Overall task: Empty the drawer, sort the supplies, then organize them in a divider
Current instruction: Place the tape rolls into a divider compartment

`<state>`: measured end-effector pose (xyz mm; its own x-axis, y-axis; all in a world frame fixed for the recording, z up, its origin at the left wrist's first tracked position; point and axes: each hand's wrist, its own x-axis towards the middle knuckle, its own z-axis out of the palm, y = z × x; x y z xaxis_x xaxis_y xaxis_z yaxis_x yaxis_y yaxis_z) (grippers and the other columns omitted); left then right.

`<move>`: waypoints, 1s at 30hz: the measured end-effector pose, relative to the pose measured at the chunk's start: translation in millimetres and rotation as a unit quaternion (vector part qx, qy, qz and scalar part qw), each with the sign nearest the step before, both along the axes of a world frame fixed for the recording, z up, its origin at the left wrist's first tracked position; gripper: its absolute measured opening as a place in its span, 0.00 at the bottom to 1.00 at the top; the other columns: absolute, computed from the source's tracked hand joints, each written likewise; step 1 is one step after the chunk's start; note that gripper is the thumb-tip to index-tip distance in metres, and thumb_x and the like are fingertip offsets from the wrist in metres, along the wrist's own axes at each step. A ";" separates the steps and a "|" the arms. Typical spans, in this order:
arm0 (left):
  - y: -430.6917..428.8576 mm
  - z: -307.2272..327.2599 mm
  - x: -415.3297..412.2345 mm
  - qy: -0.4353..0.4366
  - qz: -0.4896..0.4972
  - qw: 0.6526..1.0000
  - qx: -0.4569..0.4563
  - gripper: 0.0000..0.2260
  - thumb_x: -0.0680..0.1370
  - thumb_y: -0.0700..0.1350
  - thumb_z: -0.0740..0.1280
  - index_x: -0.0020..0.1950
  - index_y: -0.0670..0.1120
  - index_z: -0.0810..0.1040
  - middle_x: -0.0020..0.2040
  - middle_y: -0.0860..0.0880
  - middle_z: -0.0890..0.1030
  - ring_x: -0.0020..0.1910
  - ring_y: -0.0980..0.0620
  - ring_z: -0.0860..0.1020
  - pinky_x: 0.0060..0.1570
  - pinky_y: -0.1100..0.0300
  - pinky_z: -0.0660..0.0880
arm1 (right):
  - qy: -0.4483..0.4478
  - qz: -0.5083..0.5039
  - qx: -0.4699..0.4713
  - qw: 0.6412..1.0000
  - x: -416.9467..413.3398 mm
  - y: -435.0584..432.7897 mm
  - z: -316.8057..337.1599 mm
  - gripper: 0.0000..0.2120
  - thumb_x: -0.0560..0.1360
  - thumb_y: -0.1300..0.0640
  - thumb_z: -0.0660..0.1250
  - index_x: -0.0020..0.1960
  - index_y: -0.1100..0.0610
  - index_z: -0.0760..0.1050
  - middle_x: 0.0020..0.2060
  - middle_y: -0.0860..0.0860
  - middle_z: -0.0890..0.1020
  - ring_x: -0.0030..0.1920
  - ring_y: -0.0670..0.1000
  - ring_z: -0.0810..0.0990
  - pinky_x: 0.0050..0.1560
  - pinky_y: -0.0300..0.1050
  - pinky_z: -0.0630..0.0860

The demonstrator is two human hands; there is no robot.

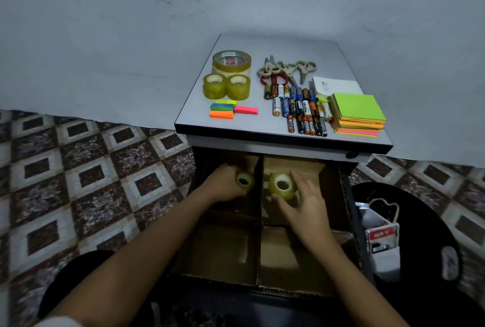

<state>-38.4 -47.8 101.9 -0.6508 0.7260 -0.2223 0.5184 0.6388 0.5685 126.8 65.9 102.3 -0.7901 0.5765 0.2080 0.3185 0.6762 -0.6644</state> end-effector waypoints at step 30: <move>-37.5 10.1 10.7 0.105 0.041 0.984 0.135 0.16 0.78 0.45 0.65 0.65 0.45 0.74 0.60 0.46 0.75 0.56 0.53 0.73 0.51 0.66 0.67 | -0.014 0.027 -0.073 0.997 -29.1 -15.2 10.3 0.31 0.73 0.55 0.70 0.72 0.53 0.63 0.65 0.49 0.72 0.65 0.48 0.69 0.63 0.39 0.66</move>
